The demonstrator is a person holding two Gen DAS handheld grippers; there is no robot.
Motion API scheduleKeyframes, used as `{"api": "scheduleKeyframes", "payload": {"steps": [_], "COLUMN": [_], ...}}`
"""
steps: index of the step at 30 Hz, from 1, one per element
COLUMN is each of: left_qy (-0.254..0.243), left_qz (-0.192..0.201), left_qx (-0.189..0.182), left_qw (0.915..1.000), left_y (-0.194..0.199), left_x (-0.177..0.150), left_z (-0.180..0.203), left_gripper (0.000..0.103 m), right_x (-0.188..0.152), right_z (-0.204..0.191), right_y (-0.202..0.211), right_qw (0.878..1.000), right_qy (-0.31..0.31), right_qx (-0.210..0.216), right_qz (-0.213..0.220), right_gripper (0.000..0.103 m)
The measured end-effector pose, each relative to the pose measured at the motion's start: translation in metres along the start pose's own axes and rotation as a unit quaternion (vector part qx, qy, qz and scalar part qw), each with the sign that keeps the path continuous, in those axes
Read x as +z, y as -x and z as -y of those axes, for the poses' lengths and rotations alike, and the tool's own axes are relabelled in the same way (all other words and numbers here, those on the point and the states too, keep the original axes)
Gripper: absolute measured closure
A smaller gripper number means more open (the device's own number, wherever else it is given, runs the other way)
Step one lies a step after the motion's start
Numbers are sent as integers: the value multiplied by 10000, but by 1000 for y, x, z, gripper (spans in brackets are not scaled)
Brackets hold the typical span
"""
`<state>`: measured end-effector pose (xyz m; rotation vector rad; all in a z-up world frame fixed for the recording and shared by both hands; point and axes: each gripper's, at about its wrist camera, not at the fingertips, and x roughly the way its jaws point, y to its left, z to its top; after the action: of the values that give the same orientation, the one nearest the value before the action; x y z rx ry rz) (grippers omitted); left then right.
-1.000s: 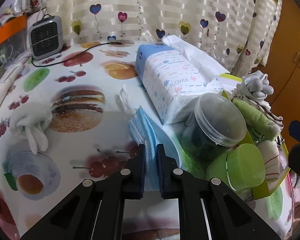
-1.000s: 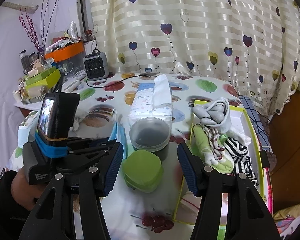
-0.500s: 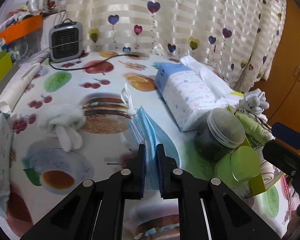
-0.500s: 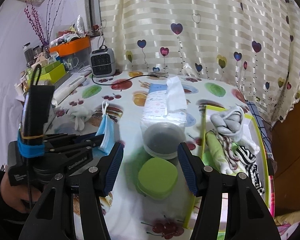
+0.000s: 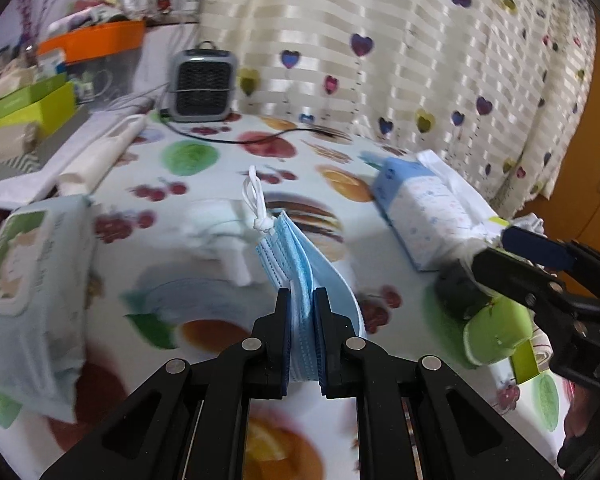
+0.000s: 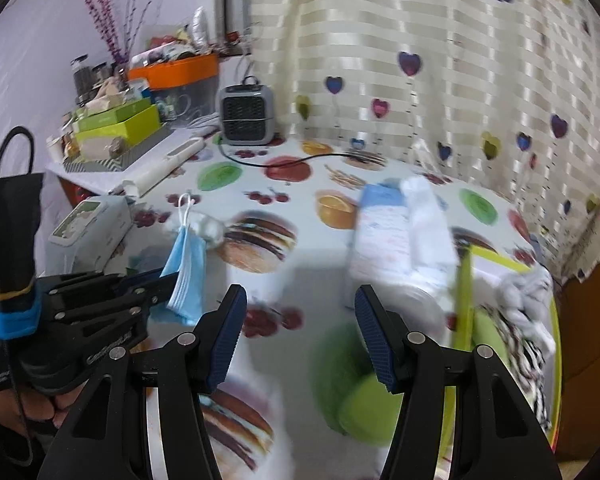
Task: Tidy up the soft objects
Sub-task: 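Lift the blue mask with the left gripper while the right grasps the white knit glove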
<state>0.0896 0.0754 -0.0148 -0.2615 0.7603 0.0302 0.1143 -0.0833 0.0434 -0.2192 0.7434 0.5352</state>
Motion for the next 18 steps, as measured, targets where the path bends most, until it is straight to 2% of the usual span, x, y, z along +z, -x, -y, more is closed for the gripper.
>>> {"api": "scheduleKeyframes", "payload": {"steps": [11,18], "left_qy": [365,513], "left_qz": [113,144], "left_qx": [195,216], "left_qw": [9991,9983], "left_y": [20,25], "left_x": [-11,-15], "left_z": [-47,-62], "left_gripper": [93,93], "right_x": [25,46], "right_z": [-48,-76], "right_y": [-70,-109], "right_qw": [9965,9925], "right_qy": [364,598], "right_qx": [579,923], "right_qz": [-485,-541], "right_gripper": [46,46]}}
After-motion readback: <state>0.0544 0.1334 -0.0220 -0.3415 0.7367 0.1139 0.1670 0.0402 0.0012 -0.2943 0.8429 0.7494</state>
